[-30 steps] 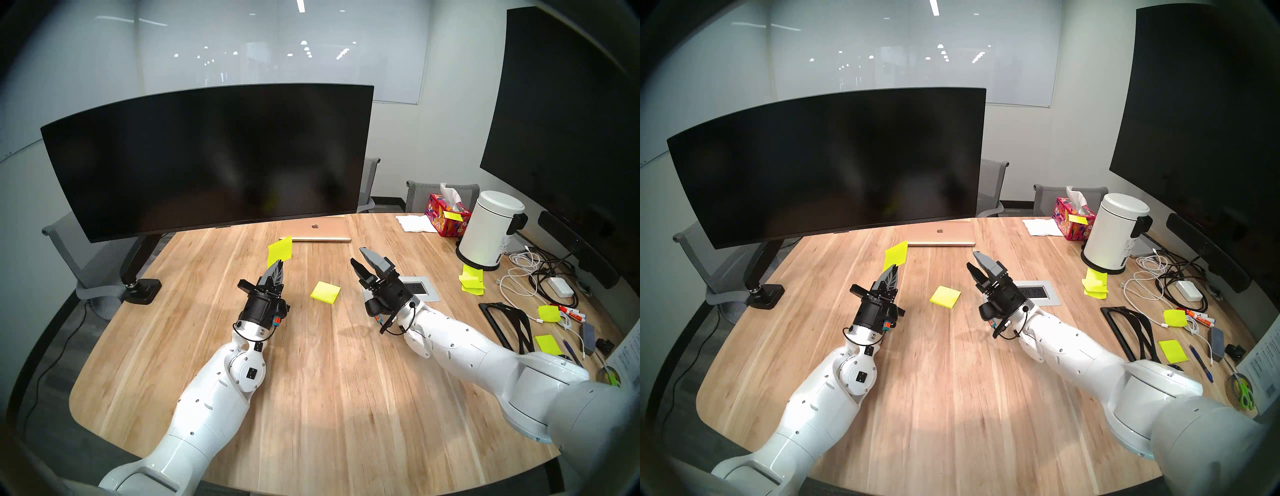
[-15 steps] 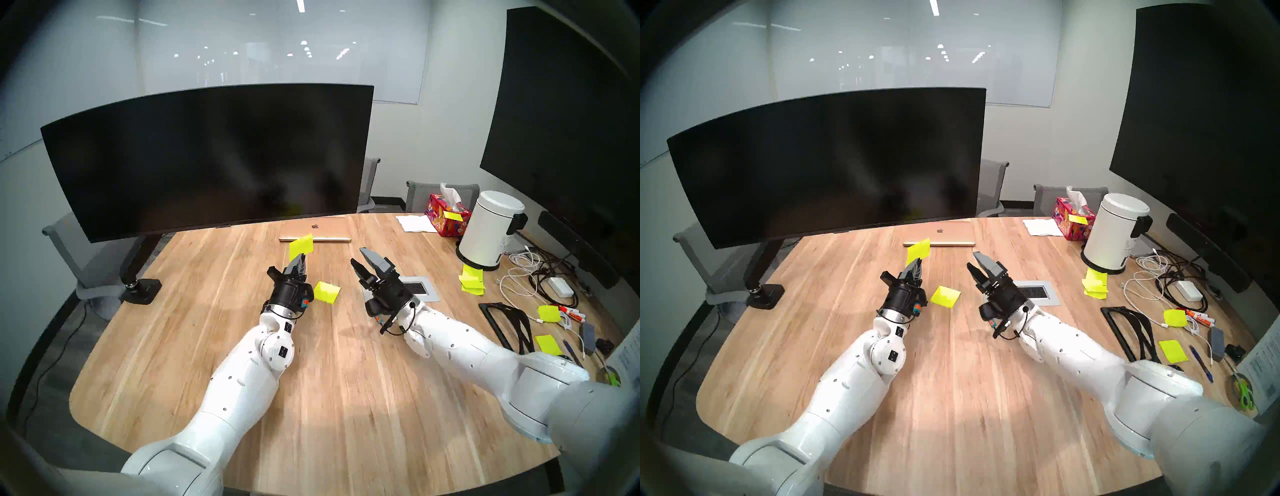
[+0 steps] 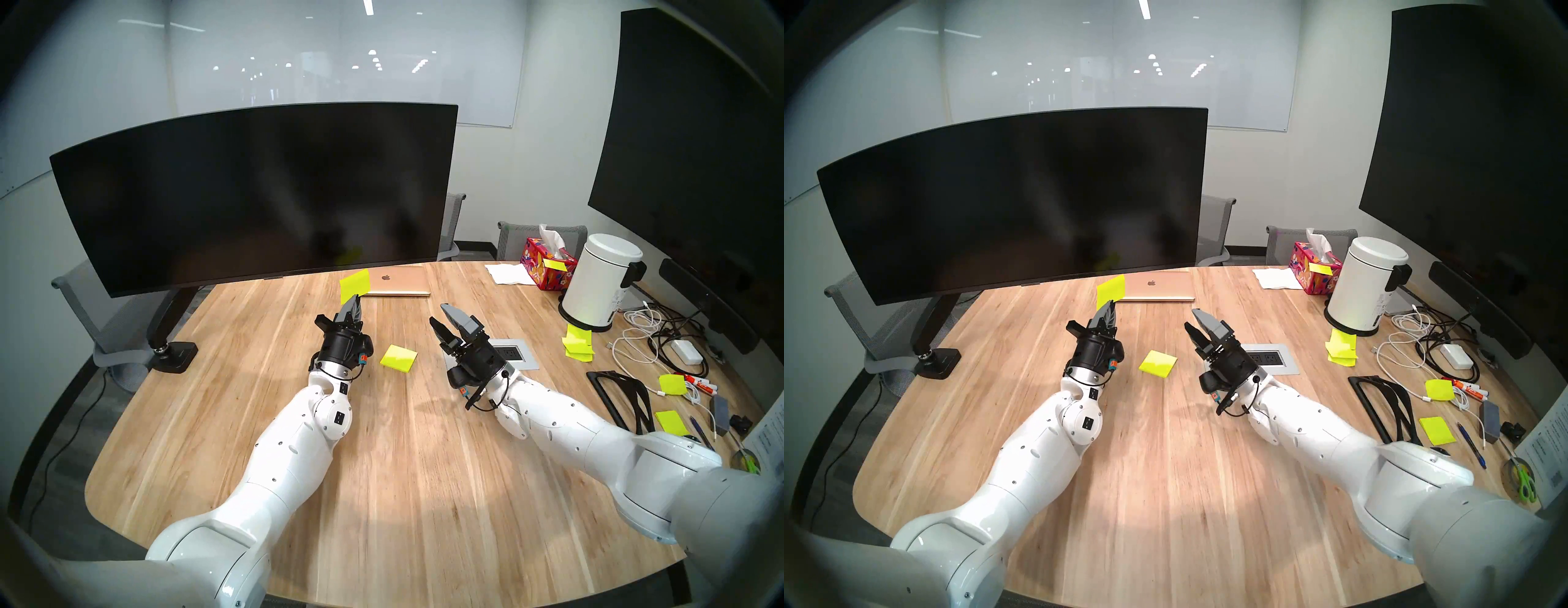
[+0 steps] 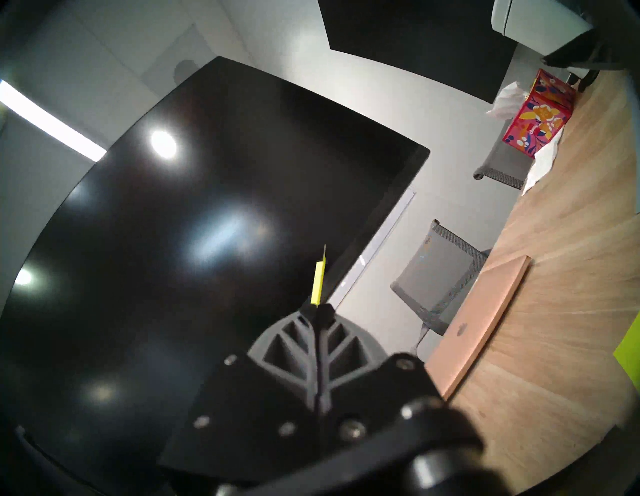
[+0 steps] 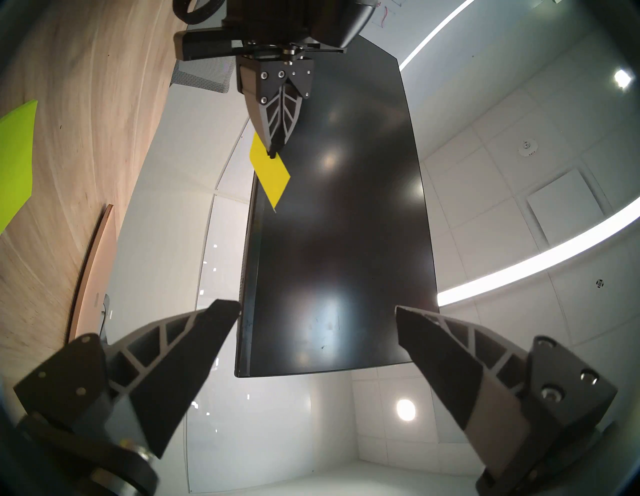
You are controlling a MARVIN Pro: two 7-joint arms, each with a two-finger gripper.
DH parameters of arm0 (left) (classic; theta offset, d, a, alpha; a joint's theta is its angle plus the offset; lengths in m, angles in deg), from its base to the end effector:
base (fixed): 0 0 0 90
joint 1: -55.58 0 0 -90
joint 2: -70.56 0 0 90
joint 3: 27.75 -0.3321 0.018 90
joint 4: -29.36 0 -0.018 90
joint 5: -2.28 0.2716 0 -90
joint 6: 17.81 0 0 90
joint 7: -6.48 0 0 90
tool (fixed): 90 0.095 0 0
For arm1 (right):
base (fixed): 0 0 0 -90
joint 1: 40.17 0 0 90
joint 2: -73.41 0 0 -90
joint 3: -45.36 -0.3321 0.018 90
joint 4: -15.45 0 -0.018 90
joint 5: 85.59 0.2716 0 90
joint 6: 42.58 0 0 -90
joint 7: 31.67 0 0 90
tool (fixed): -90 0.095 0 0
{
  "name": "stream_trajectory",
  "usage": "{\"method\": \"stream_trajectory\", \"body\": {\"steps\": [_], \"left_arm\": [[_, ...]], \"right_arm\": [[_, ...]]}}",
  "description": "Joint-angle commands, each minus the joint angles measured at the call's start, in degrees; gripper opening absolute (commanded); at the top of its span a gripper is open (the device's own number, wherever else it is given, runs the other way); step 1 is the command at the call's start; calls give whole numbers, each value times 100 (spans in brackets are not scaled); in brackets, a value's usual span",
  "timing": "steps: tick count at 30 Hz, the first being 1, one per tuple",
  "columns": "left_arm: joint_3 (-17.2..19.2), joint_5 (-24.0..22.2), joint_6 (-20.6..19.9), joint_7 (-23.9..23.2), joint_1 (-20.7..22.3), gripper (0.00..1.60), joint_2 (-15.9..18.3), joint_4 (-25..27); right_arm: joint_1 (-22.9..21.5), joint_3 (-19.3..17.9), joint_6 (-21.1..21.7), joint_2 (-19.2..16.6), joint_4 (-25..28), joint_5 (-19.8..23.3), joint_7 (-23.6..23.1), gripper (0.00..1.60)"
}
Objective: Peel one sticky note off the pad and stick it onto the monitor, then press it flat
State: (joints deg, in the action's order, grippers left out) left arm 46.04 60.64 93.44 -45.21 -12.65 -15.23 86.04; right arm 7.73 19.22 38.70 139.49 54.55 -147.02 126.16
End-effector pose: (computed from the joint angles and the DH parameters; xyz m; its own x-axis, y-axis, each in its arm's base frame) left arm 0.4751 -0.0486 -0.3332 -0.4406 -0.7949 0.4171 0.3093 -0.5706 -0.7608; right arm 0.4943 -0.0174 -0.3264 -0.5742 0.7408 -0.3487 -0.5840 -0.0722 0.8085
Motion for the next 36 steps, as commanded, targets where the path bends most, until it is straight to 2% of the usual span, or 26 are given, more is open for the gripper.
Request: {"method": "stream_trajectory", "body": {"steps": [1,4,7,16,36], "left_arm": [[-79,87,282,411,-92,0,29,677],[-70,103,224,394,-154,0,60,937],[2,54,64,170,-215,0,111,1153],[116,245,-158,279,111,0,134,836],[192,521,-228,571,522,0,180,215]], "right_arm": [[-72,-43,-17,16,60,27,18,160],[-72,-44,-18,14,63,28,16,160],[-70,-45,-19,11,72,31,12,160],[-68,-48,-19,8,77,31,8,160],[-64,-53,-19,4,87,30,1,160]]}}
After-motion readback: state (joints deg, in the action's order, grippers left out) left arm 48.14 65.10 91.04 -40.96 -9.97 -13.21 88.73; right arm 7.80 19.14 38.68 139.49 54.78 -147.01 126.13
